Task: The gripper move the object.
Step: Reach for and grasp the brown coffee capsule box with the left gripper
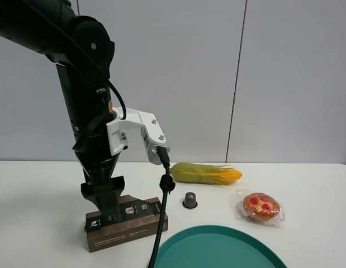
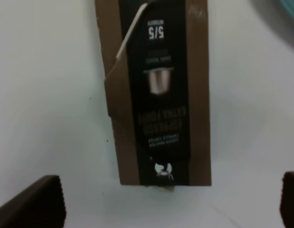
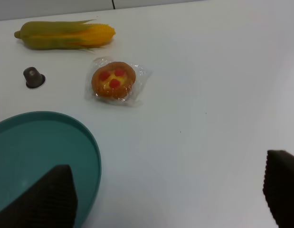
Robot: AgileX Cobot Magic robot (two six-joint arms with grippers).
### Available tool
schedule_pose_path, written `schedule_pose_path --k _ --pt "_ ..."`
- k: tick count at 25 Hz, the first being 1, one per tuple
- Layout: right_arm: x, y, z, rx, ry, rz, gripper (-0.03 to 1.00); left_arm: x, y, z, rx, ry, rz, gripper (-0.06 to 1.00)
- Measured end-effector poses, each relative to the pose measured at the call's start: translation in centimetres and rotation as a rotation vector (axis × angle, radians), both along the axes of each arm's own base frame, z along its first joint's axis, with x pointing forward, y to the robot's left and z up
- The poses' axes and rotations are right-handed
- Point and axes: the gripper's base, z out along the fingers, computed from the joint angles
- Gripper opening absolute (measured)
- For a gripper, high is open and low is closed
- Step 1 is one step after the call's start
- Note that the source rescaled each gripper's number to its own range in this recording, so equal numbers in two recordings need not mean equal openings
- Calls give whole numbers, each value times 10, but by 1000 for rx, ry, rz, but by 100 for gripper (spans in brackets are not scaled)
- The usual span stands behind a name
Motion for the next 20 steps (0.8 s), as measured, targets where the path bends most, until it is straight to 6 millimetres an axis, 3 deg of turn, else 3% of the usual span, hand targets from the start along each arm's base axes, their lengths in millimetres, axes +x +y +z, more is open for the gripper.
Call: schedule_pose_path --k 20 --pt "0 0 0 0 0 0 100 20 -15 -56 22 29 -40 100"
